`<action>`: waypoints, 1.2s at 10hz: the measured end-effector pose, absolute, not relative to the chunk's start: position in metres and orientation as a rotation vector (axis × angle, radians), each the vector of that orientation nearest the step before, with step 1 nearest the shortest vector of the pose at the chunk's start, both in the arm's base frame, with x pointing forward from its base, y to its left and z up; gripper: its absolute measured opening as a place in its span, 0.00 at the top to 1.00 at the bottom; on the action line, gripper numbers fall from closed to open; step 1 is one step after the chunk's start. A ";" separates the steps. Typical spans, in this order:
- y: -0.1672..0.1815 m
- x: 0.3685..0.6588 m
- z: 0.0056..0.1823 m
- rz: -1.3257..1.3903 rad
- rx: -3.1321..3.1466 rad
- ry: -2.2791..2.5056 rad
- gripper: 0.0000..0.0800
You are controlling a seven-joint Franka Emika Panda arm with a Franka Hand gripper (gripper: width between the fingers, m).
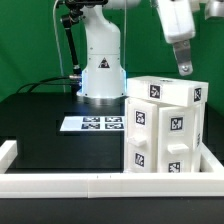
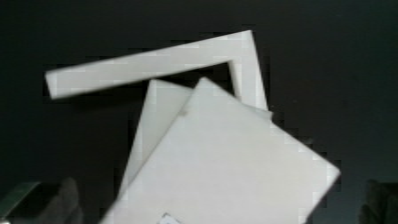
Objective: Assemble cabinet
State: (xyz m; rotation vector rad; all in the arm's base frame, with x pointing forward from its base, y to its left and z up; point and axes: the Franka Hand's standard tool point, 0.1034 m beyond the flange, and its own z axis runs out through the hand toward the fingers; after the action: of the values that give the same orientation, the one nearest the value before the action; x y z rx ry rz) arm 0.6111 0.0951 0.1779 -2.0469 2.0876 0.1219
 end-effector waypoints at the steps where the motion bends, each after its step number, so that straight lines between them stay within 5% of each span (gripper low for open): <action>1: 0.098 0.613 0.179 0.094 -2.202 1.940 0.00; 12: 0.100 0.612 0.177 -0.053 -2.951 0.425 0.00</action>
Offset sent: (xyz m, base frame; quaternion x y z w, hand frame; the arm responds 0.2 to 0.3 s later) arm 0.0051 0.0008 0.0025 -0.0206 0.0097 -0.3079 0.9511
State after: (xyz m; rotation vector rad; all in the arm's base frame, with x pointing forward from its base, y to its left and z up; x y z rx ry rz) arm 0.6119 0.1001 0.1773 -2.9508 0.4247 -0.0526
